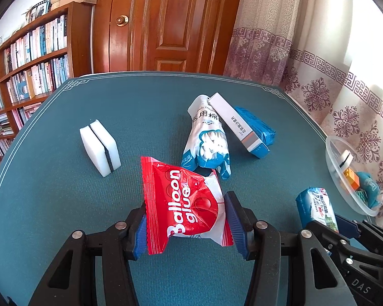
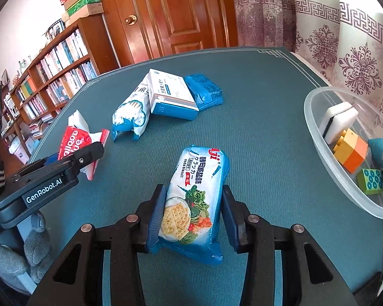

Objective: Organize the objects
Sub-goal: 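Carry the cracker packet with the right gripper into the clear bowl and release, then carry the glue packet with the left gripper into the bowl and release, then move both grippers back toward the cotton swab bag and medicine box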

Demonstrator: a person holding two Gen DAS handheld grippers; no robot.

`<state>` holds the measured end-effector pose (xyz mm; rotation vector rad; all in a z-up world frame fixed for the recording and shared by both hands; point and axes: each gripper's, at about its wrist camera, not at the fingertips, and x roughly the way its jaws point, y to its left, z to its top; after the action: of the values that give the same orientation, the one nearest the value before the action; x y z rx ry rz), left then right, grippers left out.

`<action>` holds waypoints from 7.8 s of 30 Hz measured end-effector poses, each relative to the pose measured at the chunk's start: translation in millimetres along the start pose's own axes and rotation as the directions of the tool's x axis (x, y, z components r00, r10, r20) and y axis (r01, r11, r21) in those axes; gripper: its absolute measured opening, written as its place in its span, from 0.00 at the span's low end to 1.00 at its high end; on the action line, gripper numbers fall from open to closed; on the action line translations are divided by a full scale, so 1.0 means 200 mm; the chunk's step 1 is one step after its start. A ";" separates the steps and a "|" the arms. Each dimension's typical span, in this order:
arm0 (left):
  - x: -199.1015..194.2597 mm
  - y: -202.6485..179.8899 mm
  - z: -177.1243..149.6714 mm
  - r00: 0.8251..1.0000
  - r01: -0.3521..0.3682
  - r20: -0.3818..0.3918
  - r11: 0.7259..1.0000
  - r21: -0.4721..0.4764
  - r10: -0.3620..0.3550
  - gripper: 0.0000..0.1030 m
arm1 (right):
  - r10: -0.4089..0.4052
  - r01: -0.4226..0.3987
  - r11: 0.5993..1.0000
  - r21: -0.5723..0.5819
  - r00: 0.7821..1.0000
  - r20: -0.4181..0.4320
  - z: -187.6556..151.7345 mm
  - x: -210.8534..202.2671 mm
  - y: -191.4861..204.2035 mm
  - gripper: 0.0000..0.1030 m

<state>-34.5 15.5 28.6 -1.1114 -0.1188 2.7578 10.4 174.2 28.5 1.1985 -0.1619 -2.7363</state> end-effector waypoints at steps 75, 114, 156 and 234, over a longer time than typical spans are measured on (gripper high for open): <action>-0.03 -0.84 -0.03 0.959 0.281 -0.108 0.915 0.289 -0.261 0.55 | -0.247 0.209 0.958 0.197 0.950 0.191 -0.10 -0.55 -0.76 0.53; 0.29 -1.32 0.05 0.890 0.455 -0.210 0.822 0.342 -0.405 0.55 | -0.259 0.207 0.946 0.250 0.946 0.194 -0.15 -0.55 -0.91 0.53; 0.14 -0.95 0.03 0.973 0.226 -0.040 0.917 0.327 -0.226 0.98 | -0.213 0.173 0.962 0.213 0.960 0.180 -0.18 -0.52 -0.77 0.53; 0.45 -0.07 0.30 0.997 -0.047 -0.064 0.996 0.081 0.053 0.53 | 0.004 -0.006 0.997 0.076 1.000 0.027 -0.11 -0.16 -0.31 0.57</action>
<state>-137.6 45.2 11.7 -1.1991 0.0278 2.7388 42.7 240.1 26.6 1.1789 -0.2747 -2.7655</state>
